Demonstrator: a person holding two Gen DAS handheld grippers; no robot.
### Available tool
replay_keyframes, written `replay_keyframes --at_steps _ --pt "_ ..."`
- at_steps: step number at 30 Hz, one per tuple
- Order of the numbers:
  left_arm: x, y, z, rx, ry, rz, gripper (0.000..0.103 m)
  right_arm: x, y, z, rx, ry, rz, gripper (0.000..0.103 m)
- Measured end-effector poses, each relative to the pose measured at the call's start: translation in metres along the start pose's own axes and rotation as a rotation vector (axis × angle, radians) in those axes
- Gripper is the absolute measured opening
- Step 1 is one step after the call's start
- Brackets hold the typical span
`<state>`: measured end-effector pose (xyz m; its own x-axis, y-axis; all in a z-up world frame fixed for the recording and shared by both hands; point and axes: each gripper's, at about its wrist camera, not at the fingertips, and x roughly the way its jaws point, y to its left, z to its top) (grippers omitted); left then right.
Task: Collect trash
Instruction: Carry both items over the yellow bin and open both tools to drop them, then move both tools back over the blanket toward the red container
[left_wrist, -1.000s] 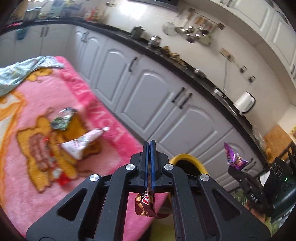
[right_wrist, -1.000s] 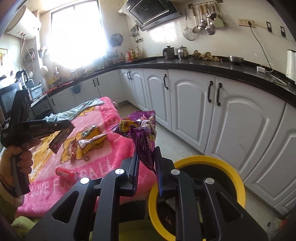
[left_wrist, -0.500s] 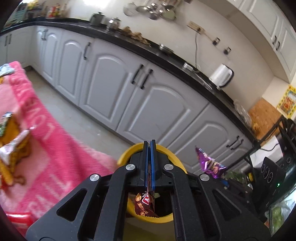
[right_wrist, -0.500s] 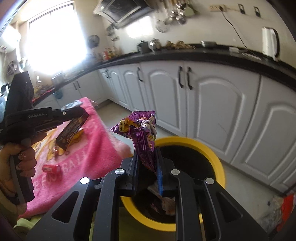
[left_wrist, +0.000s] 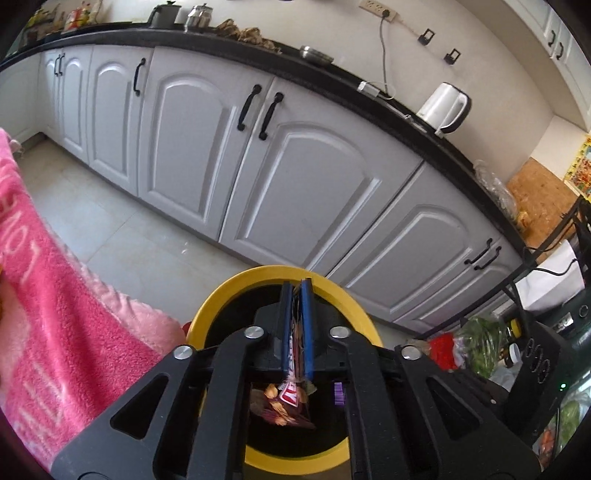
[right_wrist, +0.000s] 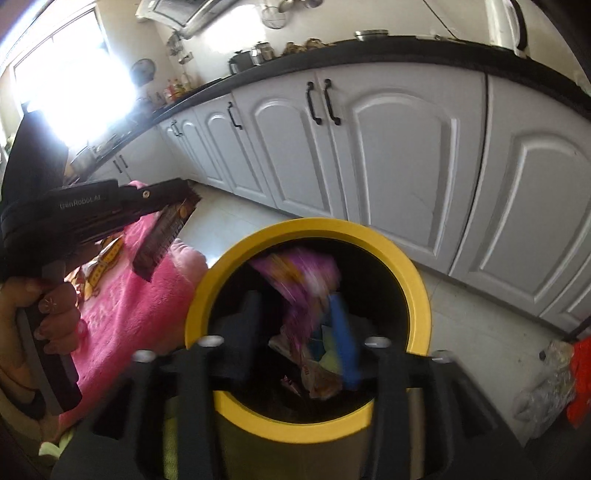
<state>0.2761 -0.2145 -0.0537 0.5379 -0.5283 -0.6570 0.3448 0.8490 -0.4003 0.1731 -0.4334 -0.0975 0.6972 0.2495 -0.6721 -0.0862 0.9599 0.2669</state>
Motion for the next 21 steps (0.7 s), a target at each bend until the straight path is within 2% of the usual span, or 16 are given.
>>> replay_keyframes --at_steps 1,3,4,6,10,12,15,21 --pt "0.001 0.002 -0.001 -0.005 0.003 0.003 0.015 0.0 -0.001 0.001 0.004 -0.002 -0.001 0.052" --pt "0.0 0.008 -0.003 -0.013 0.006 0.017 0.032 -0.001 -0.002 0.001 0.014 -0.01 -0.007 0.06" --pt "-0.001 0.01 -0.003 -0.014 0.005 0.023 0.034 -0.002 -0.002 0.002 0.018 -0.017 -0.009 0.061" --pt "-0.006 0.016 -0.004 -0.02 -0.001 0.038 0.048 -0.004 -0.001 0.002 0.019 -0.03 -0.011 0.066" --pt "-0.019 0.028 -0.005 -0.041 -0.02 0.062 0.064 -0.011 0.005 0.004 0.007 -0.063 -0.017 0.074" --pt "-0.029 0.034 -0.005 -0.051 -0.034 0.077 0.08 -0.013 0.01 0.005 -0.006 -0.079 -0.02 0.079" --pt "-0.042 0.041 -0.006 -0.056 -0.058 0.097 0.091 -0.016 0.017 0.007 -0.026 -0.101 -0.022 0.083" --pt "-0.069 0.055 -0.01 -0.065 -0.095 0.133 0.092 -0.023 0.035 0.01 -0.075 -0.139 -0.029 0.086"
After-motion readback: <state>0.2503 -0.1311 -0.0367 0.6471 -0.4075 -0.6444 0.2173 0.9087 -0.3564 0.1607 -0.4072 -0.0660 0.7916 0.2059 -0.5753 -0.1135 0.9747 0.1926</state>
